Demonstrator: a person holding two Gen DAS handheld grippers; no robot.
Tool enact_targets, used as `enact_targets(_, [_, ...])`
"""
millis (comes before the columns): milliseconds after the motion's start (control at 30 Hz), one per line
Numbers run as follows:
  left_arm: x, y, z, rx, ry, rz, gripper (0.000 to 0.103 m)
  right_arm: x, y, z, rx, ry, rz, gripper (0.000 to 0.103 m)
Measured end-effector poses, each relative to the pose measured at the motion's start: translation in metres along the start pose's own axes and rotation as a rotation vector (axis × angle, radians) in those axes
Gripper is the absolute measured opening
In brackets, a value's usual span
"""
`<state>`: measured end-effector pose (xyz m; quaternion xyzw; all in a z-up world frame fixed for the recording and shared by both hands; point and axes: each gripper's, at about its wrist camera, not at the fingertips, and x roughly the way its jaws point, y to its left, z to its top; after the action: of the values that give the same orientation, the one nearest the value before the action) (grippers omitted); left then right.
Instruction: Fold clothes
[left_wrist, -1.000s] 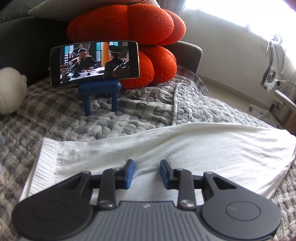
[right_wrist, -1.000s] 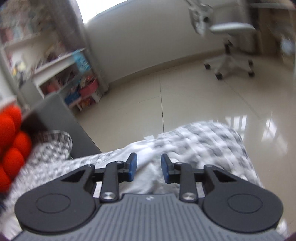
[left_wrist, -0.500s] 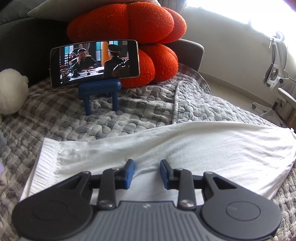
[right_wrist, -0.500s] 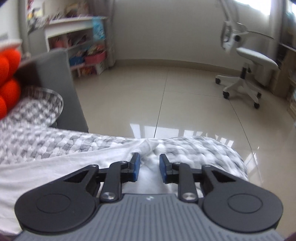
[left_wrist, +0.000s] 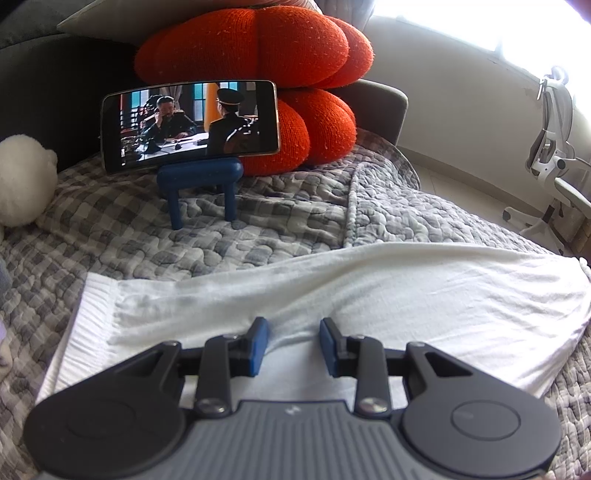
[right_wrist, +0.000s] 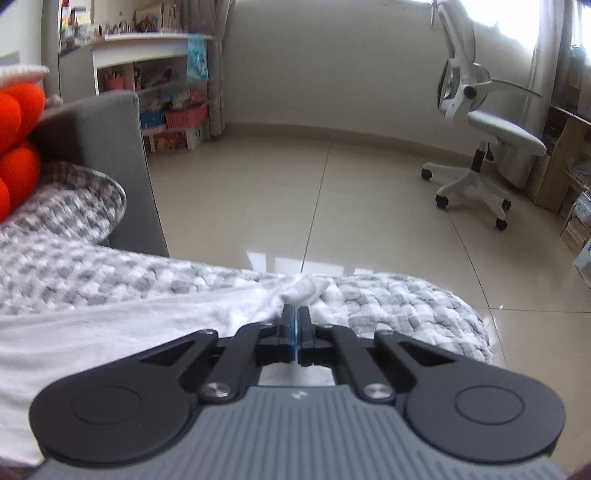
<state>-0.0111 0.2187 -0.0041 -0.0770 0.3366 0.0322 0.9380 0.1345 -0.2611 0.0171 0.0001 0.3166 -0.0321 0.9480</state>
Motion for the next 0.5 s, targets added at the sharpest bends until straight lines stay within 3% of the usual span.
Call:
enact_targets(133, [0.001, -0.001, 0.000, 0.006, 0.000, 0.000, 0.032, -0.013, -0.006, 0.000, 0.026, -0.018, -0.023, 0.000])
enact_targets(267, [0.000, -0.001, 0.000, 0.005, 0.000, -0.001, 0.032, -0.010, -0.011, -0.005, 0.054, 0.025, 0.043, 0.001])
enact_targets(333, [0.001, 0.000, 0.000, 0.004, 0.001, -0.002, 0.032, -0.009, -0.012, -0.007, 0.088, 0.025, 0.067, 0.014])
enact_targets(367, [0.001, 0.000, 0.000, 0.003, 0.002, -0.001, 0.032, -0.009, -0.013, -0.008, 0.105, 0.025, 0.079, 0.016])
enact_targets(433, [0.001, -0.001, 0.000, 0.005, 0.002, -0.001, 0.032, -0.010, -0.016, -0.008, 0.147, 0.014, 0.097, 0.039])
enact_targets(500, [0.001, -0.001, 0.000, 0.007, 0.002, -0.001, 0.032, -0.003, -0.019, -0.004, 0.165, 0.026, 0.081, 0.040])
